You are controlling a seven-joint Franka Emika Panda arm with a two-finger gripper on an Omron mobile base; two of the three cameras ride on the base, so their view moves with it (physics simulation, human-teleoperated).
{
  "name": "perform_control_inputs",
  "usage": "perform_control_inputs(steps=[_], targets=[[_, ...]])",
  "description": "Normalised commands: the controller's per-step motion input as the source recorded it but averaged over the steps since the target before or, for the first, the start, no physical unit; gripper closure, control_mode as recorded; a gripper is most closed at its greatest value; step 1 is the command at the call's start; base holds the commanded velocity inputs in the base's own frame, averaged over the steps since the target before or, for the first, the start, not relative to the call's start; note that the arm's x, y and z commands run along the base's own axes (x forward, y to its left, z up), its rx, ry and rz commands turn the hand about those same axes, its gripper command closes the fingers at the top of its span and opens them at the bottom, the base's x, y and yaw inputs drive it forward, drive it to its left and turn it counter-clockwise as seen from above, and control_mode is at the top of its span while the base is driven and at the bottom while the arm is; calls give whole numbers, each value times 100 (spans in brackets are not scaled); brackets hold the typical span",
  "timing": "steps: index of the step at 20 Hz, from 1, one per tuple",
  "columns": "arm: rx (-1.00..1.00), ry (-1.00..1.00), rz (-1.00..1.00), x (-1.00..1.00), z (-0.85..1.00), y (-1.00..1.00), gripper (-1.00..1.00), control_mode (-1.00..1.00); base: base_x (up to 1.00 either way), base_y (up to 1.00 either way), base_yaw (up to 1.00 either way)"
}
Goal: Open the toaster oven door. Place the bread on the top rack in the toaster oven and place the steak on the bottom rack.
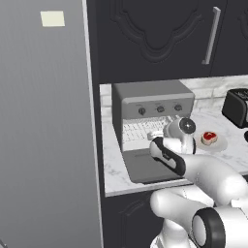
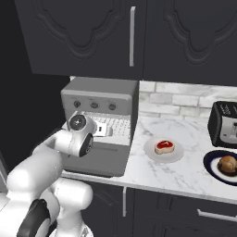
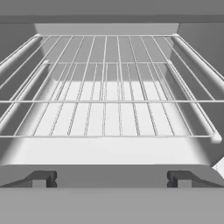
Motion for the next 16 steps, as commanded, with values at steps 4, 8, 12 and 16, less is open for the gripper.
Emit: perform_control_inputs(steps=[4,8,12,16], targets=[[0,0,0,18,-1,0,-100,-100,0,0,0],[0,0,0,10,-11,0,-100,-100,0,0,0],[0,0,0,10,-13,0,-100,-100,0,0,0],[0,0,0,17,-3,0,-100,-100,0,0,0]])
